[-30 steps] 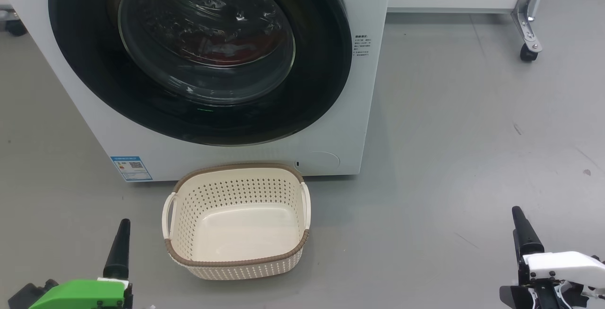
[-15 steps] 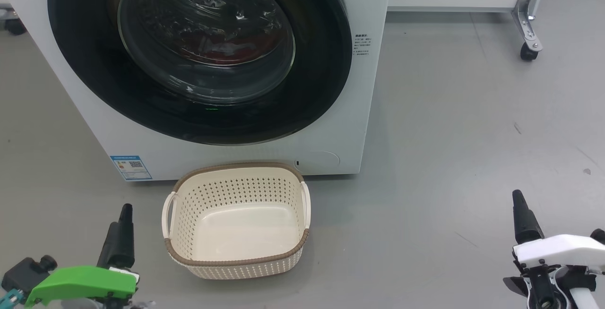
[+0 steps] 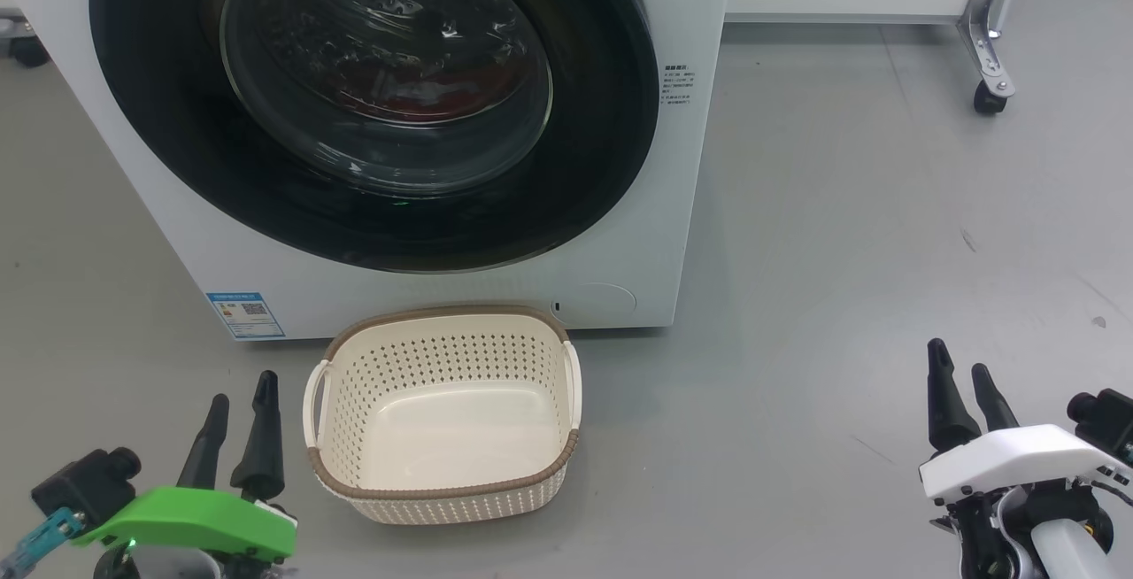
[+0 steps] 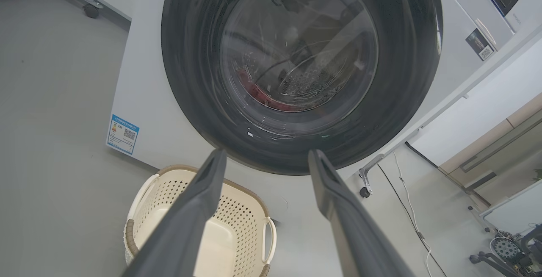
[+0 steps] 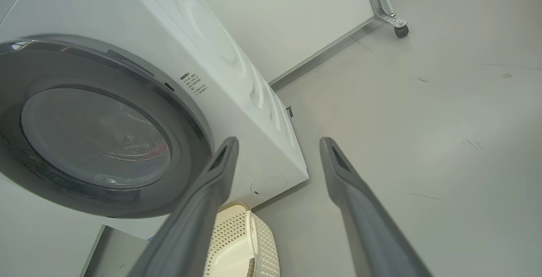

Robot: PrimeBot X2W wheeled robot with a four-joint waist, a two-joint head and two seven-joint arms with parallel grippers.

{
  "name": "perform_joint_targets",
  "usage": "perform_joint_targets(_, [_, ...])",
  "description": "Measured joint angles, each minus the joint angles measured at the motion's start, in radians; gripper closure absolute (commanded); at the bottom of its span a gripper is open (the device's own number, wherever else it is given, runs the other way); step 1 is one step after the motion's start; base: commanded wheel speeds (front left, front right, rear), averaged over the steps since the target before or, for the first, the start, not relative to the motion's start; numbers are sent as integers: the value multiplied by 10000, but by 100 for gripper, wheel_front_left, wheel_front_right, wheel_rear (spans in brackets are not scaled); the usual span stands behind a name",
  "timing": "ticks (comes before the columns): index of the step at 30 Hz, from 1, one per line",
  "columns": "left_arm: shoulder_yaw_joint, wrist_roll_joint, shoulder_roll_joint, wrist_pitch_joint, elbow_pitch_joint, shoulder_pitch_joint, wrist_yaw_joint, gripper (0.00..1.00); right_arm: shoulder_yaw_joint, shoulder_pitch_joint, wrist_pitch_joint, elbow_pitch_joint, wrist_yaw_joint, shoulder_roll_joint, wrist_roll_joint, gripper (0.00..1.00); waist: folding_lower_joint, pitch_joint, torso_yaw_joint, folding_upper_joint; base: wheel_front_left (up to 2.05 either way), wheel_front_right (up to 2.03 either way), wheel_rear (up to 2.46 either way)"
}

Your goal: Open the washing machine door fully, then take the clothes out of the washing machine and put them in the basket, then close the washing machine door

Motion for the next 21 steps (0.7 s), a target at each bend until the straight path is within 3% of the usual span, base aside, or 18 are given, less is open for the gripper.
perform_joint_targets(21, [-907, 2698, 12, -694, 192, 4, 535, 0, 867, 1, -616, 58, -451, -38, -3064, 0, 0, -105, 38, 0, 0, 0, 0])
